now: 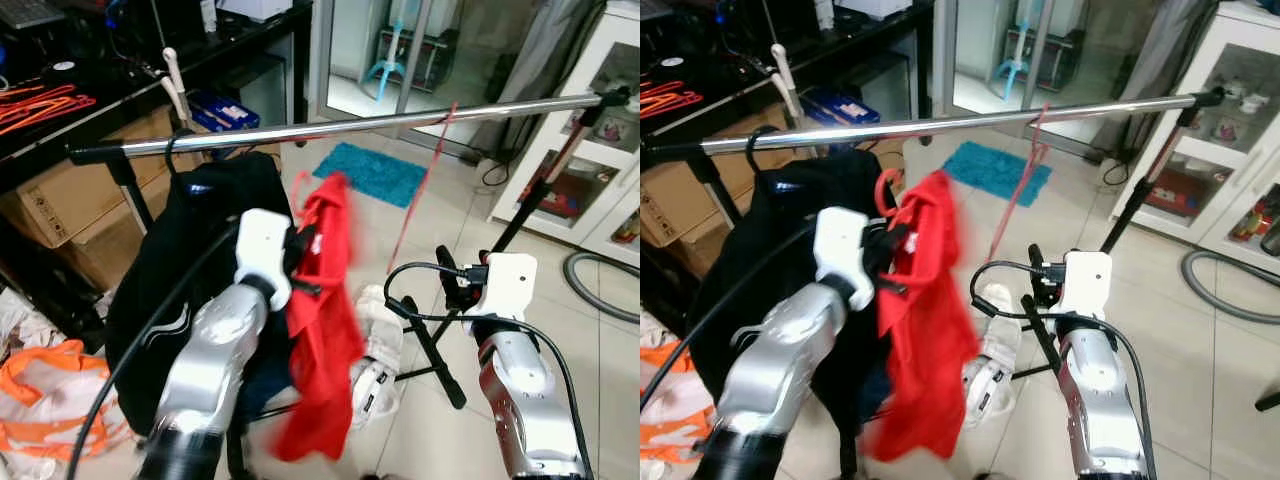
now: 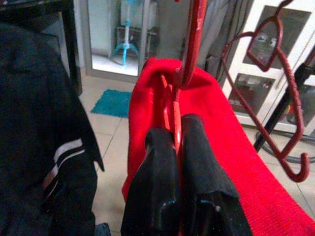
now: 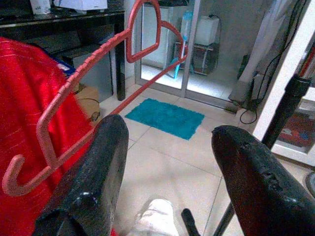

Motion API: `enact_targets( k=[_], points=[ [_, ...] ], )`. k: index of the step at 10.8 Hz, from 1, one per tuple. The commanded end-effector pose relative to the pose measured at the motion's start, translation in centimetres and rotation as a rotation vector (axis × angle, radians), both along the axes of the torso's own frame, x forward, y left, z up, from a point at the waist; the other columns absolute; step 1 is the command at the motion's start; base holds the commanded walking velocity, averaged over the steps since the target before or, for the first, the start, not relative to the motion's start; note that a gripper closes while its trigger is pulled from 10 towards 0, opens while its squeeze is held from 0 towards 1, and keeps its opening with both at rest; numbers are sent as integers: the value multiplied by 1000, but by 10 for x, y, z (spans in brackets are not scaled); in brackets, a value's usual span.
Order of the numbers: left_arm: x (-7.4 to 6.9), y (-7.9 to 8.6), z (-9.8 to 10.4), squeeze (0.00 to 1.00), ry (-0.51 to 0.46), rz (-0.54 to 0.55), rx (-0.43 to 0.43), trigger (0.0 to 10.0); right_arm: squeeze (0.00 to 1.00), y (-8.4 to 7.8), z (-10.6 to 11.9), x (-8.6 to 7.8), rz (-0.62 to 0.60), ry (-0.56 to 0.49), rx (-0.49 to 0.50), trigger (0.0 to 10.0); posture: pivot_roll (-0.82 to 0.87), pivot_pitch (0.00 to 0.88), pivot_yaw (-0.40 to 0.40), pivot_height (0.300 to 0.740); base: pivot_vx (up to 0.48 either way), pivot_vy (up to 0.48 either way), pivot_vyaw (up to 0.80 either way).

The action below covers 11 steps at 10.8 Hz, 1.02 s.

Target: Hang hanger

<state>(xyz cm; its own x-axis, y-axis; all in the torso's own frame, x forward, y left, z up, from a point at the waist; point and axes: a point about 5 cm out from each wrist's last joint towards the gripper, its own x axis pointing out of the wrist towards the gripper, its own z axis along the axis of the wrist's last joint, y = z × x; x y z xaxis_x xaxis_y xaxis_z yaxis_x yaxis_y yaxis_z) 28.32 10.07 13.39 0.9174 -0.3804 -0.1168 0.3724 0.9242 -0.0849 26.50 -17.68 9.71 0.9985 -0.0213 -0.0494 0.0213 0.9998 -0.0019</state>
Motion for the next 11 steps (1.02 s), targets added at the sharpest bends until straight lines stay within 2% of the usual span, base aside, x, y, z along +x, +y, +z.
enact_targets(
  k=[1,3,6,7,8,11],
  points=[
    [-5,4,5,0,-7,4,-21,0,0,-5,-3,-5,-19,8,-1,10000,-36,0,-13,740,0,0,0],
    [-14,6,-3,0,-7,-32,9,0,0,0,-11,-11,-15,31,-2,10000,-34,0,-3,740,0,0,0],
    [-27,7,-18,0,9,-96,-39,0,0,-8,-11,-5,-46,23,-3,10000,-42,0,11,740,0,0,0],
    [-26,8,-17,0,-13,-86,-20,10000,0,-9,-13,-7,-52,29,0,10000,-38,0,9,740,0,0,0],
    [-23,10,-14,0,-53,-81,6,10000,0,-7,-19,-8,-51,48,4,10000,-39,0,11,740,0,0,0],
    [-24,8,-20,0,-54,-108,0,10000,0,-7,-20,-6,-39,47,-3,10000,-50,0,18,740,0,0,-800]
  ],
)
